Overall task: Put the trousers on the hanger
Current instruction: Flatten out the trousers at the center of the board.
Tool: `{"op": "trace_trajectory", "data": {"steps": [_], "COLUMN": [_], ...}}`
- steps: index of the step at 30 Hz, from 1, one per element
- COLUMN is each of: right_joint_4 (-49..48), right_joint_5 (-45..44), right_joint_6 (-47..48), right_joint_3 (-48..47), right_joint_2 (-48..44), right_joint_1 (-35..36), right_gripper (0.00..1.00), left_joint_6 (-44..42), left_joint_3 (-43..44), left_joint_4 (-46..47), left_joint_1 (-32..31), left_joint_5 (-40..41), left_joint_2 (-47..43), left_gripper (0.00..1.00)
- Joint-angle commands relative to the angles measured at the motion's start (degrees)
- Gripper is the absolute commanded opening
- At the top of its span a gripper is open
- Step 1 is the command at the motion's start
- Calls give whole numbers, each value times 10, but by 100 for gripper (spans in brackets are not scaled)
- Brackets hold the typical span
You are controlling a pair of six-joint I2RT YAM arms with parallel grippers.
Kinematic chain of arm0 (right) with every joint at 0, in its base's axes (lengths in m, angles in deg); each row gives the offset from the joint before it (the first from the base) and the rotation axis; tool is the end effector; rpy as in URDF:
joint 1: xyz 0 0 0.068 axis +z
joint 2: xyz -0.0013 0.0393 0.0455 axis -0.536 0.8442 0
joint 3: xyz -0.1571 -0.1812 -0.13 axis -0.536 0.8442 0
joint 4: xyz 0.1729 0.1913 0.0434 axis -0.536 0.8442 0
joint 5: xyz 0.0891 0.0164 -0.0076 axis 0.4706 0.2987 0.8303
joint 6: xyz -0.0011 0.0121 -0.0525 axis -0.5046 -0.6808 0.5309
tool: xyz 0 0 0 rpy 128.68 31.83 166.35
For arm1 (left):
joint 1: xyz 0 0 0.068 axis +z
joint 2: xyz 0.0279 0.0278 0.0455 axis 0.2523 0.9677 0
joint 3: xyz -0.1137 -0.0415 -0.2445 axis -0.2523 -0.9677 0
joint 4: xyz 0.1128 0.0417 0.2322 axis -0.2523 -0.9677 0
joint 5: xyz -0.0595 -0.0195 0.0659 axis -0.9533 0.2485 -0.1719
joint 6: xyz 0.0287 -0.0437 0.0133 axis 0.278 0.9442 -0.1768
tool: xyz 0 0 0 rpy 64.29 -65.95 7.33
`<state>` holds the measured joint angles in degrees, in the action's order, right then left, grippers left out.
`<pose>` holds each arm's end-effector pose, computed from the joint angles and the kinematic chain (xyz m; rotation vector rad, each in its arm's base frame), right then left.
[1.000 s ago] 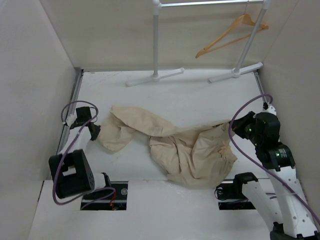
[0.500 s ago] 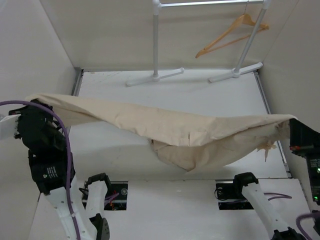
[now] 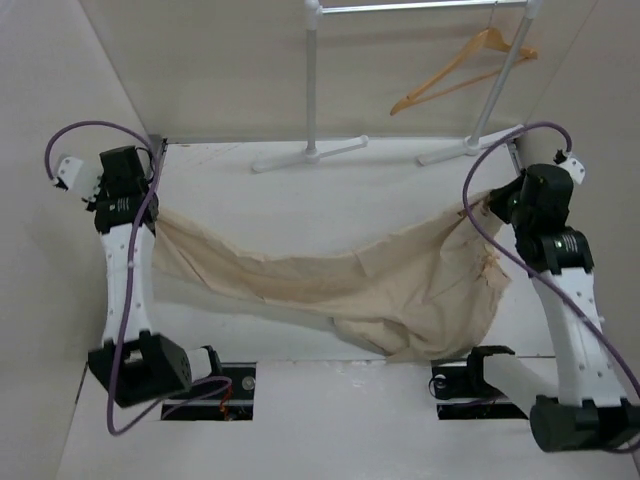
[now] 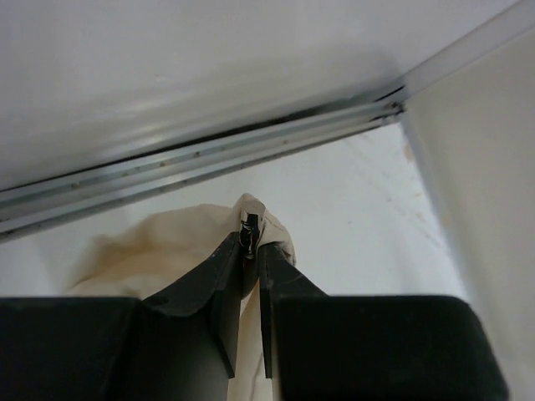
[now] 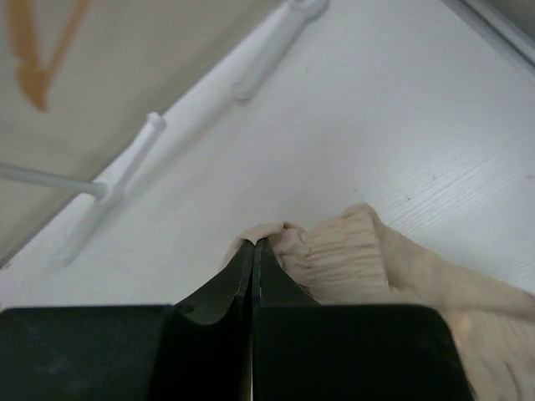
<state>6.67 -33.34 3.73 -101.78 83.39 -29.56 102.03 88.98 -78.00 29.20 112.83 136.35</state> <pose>0.1870 -0.0003 0.4055 0.7282 1.8058 0.1855 0.2415 0.0830 0.3992 -1.2497 1.4928 0.2446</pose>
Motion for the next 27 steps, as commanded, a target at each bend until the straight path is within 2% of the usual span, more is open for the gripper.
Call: {"op": "trace_trajectory", "data": {"steps": [1,5,9,10,12,13,14,15,17,19,20,21,23,24,25,27], "right_joint_4": [-133,-180,-196,-188,-163,-141,-128,-119,-128,-135,-141,-151,-173,-179,-179,-181], "right_joint_5": [82,104,97,89,74,73,74,68,66,67,69,72,73,75,76,86], "right_joint_6": [-25,-54,-76,-78,-88,-96,-98,-97,-86,-74,-68,-64,-68,-74,-81,-88], "right_joint_3": [2,-36,-147,-181,-237,-268,-282,-287,-270,-227,-198,-160,-70,-25,18,99], "right_joint_2": [82,244,406,440,495,523,530,527,496,441,410,372,300,268,237,172], "right_joint_1": [-82,-119,-139,-139,-141,-141,-141,-139,-128,-101,-85,-63,-15,9,31,73], "right_gripper": [0,0,0,0,12,27,35,48,68,75,74,66,32,16,6,3], "left_joint_6": [-22,-40,-61,-68,-93,-97,-98,-98,-88,-80,-68,-46,-15,1,9,21], "left_joint_3": [61,159,329,370,424,424,409,373,246,95,19,-53,-150,-185,-207,-233], "left_joint_4": [71,112,129,133,145,145,147,147,151,165,173,183,188,192,195,204], "left_joint_1": [-6,-30,-64,-73,-91,-100,-107,-116,-149,-208,-243,-285,-371,-412,-451,-501], "left_joint_5": [-10,-8,-27,-38,-79,-92,-100,-111,-117,-128,-129,-133,-141,-146,-156,-175], "left_joint_2": [98,265,428,456,486,479,465,434,345,247,199,159,109,95,90,86], "left_gripper": [2,3,8,17,47,63,71,78,79,73,64,53,40,39,41,49]}}
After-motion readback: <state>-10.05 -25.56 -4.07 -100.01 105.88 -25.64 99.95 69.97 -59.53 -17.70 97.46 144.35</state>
